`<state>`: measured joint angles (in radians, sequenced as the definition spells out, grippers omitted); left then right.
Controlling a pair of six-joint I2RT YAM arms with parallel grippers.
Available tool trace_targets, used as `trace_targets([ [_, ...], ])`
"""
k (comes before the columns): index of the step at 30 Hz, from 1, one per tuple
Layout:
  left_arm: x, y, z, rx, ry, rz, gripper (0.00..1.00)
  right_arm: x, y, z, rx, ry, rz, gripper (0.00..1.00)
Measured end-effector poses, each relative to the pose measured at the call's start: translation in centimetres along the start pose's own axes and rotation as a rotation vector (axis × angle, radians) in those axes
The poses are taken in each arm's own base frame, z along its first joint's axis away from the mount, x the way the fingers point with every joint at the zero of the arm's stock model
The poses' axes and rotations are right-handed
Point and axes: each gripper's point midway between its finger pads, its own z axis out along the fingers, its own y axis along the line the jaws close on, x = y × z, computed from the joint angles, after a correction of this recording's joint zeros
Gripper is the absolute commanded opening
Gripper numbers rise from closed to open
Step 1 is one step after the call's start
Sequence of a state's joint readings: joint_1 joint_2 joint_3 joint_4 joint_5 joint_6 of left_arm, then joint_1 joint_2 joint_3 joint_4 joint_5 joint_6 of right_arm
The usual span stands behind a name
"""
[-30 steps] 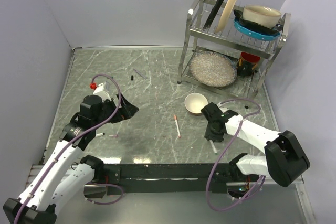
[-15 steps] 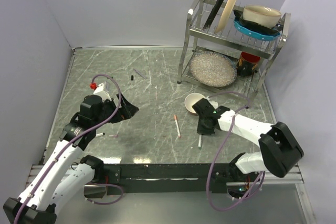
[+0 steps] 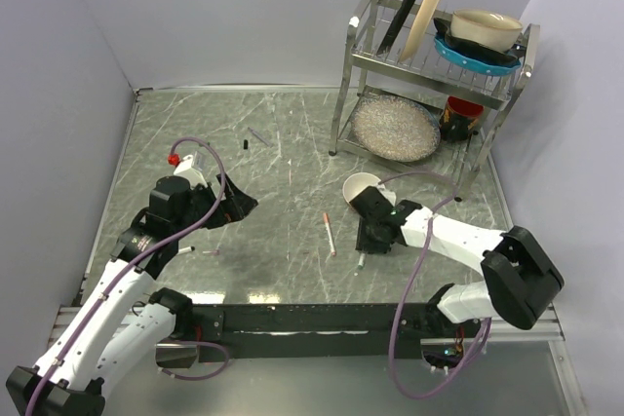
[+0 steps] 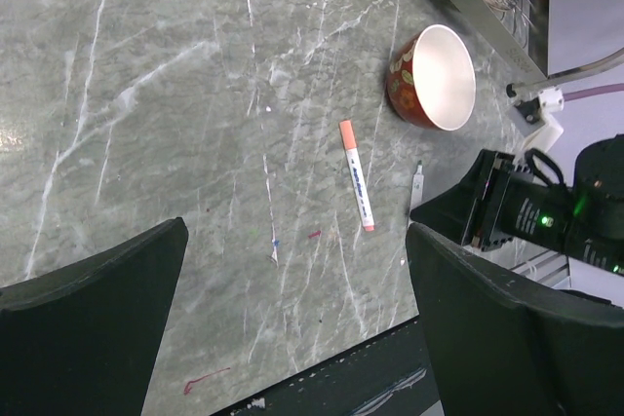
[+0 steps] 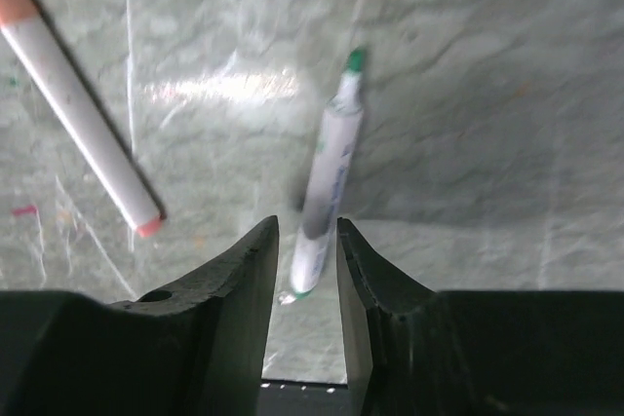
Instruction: Insert the pens into the pen caps
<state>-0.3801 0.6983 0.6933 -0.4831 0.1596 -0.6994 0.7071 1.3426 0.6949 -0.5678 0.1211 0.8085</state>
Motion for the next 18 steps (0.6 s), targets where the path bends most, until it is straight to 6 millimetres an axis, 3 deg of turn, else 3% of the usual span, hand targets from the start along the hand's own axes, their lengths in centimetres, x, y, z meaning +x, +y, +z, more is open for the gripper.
trace_targets([
  [7, 0.0, 0.0, 0.0, 0.001, -0.001, 0.000, 0.99, 2.1, 0.8, 0.7, 0.030, 0.033, 0.005, 0.38],
  [10, 0.0, 0.0, 0.0, 0.001, 0.000, 0.000, 0.99, 2.1, 1.0, 0.8, 0.050, 0.017, 0.008, 0.36],
  [14, 0.0, 0.0, 0.0, -0.001, 0.002, 0.000, 0.99, 2.1, 0.8, 0.8, 0.080, -0.001, 0.011, 0.20],
  [16, 0.1, 0.1, 0.1, -0.003, 0.006, -0.001, 0.99, 2.1, 0.6, 0.8, 0.092, -0.006, 0.012, 0.18],
  [18, 0.1, 0.1, 0.1, -0.002, 0.007, -0.001, 0.99, 2.1, 0.6, 0.8, 0.098, -0.011, 0.009, 0.07],
])
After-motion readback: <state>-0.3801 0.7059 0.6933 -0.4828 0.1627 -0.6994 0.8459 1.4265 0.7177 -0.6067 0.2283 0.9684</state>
